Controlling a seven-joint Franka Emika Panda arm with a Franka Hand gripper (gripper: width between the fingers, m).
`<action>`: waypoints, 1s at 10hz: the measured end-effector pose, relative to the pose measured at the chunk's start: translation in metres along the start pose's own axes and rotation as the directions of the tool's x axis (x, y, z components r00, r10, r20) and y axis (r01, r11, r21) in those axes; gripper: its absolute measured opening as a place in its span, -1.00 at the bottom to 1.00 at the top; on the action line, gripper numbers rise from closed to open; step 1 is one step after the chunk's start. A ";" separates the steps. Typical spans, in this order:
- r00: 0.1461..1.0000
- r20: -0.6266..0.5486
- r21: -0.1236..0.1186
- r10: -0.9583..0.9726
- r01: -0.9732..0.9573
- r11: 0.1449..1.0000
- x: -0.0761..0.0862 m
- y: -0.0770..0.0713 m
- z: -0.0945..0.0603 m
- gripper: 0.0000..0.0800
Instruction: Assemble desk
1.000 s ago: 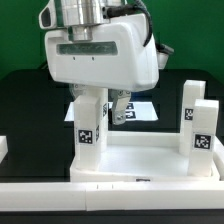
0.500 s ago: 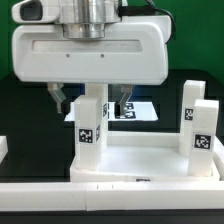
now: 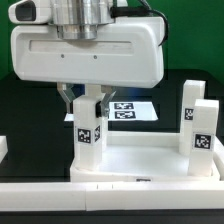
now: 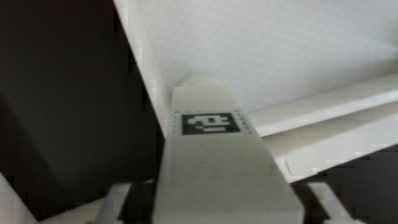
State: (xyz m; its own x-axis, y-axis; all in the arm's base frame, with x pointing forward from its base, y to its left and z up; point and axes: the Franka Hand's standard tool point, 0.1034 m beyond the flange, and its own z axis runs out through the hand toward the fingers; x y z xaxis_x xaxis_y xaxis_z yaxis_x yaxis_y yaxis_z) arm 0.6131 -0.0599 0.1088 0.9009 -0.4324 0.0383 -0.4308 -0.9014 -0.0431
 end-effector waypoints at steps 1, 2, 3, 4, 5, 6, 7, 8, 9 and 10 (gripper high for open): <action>0.995 -0.001 0.000 0.099 -0.099 0.995 0.000 0.000 0.000 -0.29; 0.954 -0.025 0.007 0.298 -0.298 0.955 0.000 -0.005 0.000 -0.29; 0.879 -0.052 0.026 0.473 -0.472 0.881 -0.003 -0.008 0.001 -0.29; 0.742 -0.061 0.067 0.668 -0.664 0.744 -0.003 -0.010 0.001 -0.29; 0.675 -0.037 0.085 0.737 -0.733 0.675 -0.002 -0.007 0.000 -0.29; 0.631 -0.014 0.092 0.775 -0.771 0.630 0.002 0.000 -0.001 -0.29; 0.593 -0.014 0.091 0.805 -0.801 0.591 0.001 -0.002 0.000 -0.29; 0.548 -0.008 0.092 0.836 -0.833 0.546 0.001 -0.004 0.000 -0.29; 0.507 -0.004 0.093 0.862 -0.858 0.505 0.001 -0.004 0.000 -0.29; 0.394 0.010 0.095 0.919 -0.915 0.392 0.001 -0.004 0.001 -0.29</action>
Offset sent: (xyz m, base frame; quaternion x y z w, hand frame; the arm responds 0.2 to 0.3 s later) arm -0.0220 0.0102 -0.0141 0.0261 0.0539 0.5914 0.8041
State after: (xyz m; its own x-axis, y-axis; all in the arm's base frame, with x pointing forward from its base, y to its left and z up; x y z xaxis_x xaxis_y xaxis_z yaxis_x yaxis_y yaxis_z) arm 0.6156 -0.0567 0.1084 -0.0403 -0.9986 -0.0344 -0.9881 0.0449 -0.1469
